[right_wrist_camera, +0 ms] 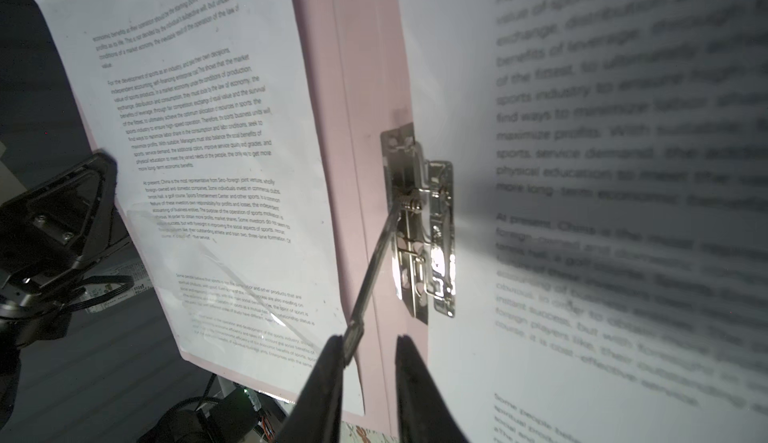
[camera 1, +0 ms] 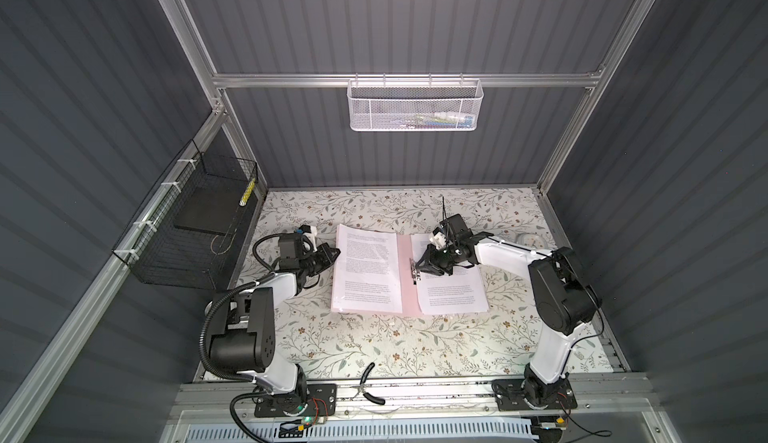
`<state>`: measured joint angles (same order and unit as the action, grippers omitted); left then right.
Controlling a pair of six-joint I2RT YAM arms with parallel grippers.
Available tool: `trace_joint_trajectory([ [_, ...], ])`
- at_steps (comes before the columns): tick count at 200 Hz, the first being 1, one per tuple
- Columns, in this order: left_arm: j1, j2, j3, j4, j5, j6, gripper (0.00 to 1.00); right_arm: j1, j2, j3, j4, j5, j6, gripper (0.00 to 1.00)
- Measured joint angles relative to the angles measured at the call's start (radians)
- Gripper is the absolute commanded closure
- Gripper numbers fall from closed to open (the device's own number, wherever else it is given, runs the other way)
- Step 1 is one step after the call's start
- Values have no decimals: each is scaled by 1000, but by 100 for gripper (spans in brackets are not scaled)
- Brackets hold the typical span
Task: Put the files into the folder
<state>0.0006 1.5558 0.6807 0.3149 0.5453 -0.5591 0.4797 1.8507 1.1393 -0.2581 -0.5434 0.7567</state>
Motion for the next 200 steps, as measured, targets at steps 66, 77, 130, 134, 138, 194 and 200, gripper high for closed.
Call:
trace_joint_trajectory([
  [66,0,-8,-8,4,-4,0,100,0,-4,-57,116,-44,117,78],
  [77,0,-8,-8,4,-4,0,100,0,-4,-61,132,-48,127,78],
  [130,0,-8,-8,3,-8,1,100,-4,-45,-101,140,-52,145,78],
  [134,0,-8,-8,3,-8,1,100,-5,-52,-105,138,-51,146,78],
  [138,0,-8,-8,3,-8,1,100,-6,-60,-108,138,-51,147,78],
  [194,0,-8,-9,3,-12,1,100,-9,-89,-118,164,-52,173,78],
  [200,0,-8,-9,3,-13,1,100,-9,-89,-118,169,-53,177,78],
])
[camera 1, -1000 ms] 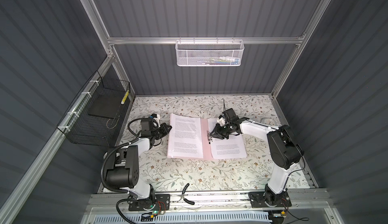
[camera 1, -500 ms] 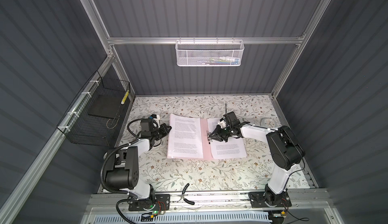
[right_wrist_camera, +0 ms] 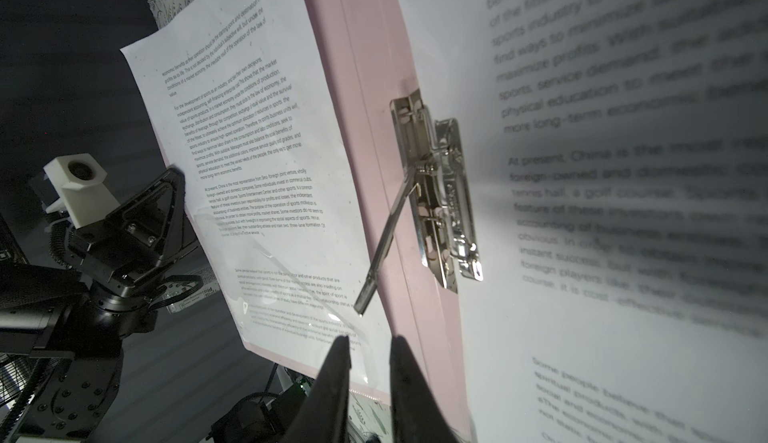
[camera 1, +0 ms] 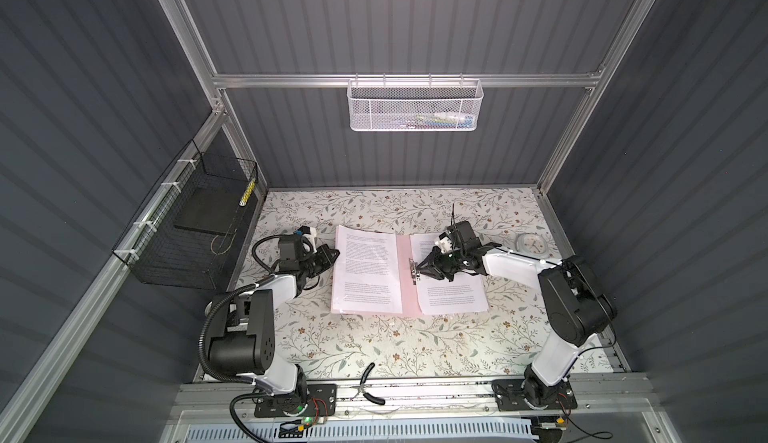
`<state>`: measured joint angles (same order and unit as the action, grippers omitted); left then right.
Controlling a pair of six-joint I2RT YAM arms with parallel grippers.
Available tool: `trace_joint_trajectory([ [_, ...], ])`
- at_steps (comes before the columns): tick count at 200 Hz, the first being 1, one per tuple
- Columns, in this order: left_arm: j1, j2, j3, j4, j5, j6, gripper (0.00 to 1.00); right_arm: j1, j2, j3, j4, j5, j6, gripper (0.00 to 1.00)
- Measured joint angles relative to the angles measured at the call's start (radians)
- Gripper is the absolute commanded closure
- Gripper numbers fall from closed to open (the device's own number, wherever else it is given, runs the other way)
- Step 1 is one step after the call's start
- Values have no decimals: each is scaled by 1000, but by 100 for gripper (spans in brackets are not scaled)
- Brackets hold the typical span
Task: Put the files into the folder
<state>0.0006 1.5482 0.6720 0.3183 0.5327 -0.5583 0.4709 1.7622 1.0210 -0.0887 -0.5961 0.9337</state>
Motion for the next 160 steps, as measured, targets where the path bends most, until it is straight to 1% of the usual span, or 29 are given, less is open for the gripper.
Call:
trace_joint_trajectory([
  [83,0,0,0,0,-2,1,100,0,53,2,35,-11,10,78],
  [160,0,0,0,0,-2,1,100,0,55,3,60,-22,28,78],
])
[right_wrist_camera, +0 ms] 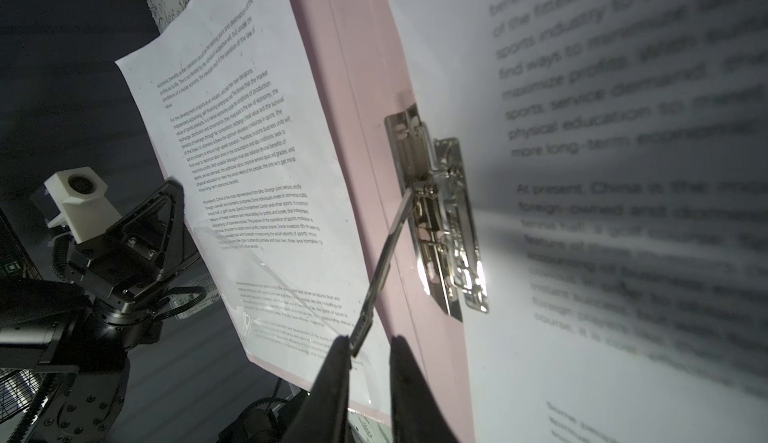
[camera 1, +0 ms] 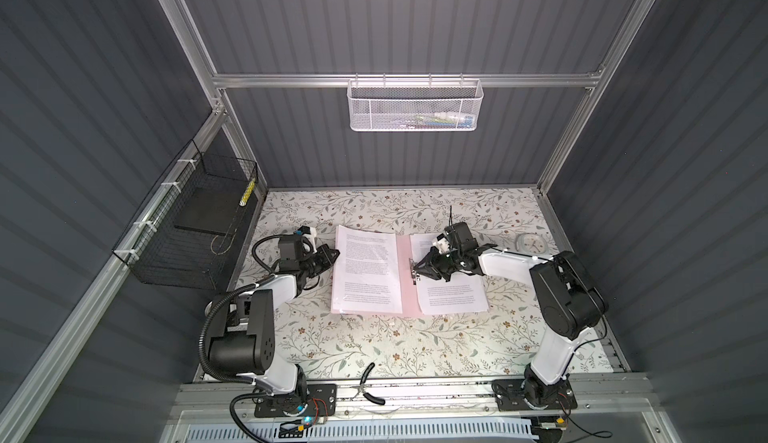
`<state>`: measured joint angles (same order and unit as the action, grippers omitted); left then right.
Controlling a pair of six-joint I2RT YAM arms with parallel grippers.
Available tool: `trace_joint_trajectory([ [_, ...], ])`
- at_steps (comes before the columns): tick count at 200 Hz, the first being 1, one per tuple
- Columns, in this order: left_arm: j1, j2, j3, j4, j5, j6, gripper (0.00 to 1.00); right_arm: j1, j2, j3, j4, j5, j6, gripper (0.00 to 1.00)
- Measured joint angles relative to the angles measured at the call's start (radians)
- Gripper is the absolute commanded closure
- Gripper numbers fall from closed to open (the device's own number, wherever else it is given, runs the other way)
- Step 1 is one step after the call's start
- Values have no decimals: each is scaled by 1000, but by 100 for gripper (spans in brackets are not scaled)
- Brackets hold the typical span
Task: Put the files into the folder
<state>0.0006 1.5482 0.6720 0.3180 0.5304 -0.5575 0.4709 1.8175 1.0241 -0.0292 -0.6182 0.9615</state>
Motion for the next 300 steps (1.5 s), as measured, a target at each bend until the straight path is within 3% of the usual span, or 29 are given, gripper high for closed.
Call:
trace_joint_trajectory([
  [90,0,0,0,0,0,0,100,2,41,11,11,-31,0,81],
  [135,-1,0,0,0,-7,2,100,4,56,16,13,-37,0,96],
  [205,-1,1,0,-4,-14,7,100,5,67,16,7,-34,5,100],
  [300,-1,21,0,-3,-14,7,100,19,101,54,-98,38,-144,100],
])
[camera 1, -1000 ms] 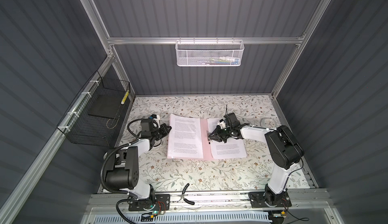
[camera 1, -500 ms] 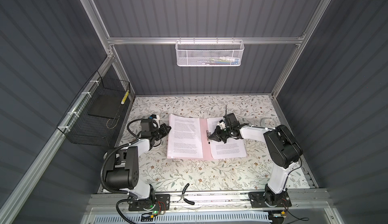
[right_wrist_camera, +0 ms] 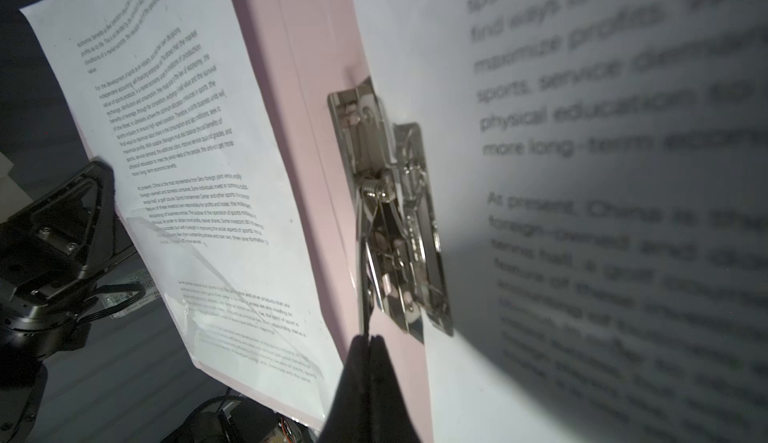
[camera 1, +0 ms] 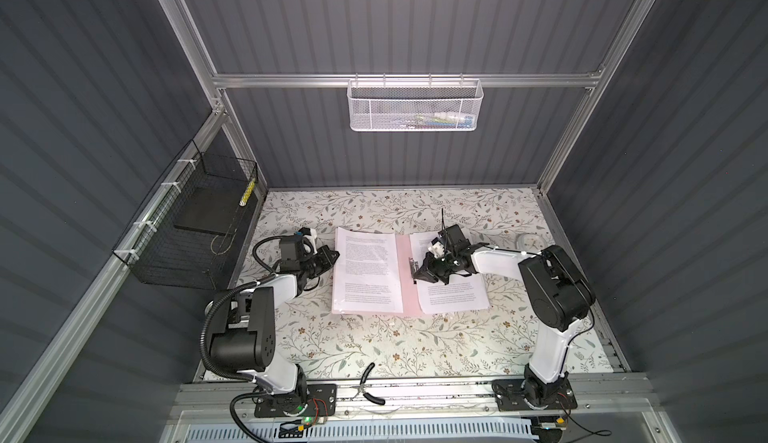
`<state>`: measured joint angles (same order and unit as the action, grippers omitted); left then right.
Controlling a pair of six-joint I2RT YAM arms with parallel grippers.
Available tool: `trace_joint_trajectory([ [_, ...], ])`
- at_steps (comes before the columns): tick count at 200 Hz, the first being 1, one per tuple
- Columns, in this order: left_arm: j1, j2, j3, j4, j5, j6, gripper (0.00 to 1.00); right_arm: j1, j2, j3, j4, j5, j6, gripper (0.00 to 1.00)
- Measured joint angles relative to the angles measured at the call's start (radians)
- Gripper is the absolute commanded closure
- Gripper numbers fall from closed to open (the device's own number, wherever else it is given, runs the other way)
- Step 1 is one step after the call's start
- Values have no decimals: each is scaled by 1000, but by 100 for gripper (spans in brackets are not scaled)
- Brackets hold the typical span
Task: Put the files into the folder
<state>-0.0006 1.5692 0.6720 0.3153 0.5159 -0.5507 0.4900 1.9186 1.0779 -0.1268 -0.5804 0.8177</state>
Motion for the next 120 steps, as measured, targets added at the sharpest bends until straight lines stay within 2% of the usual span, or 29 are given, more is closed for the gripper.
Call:
trace_joint_trajectory([
  [120,0,0,0,0,0,1,100,-8,31,14,-8,-38,-55,100],
])
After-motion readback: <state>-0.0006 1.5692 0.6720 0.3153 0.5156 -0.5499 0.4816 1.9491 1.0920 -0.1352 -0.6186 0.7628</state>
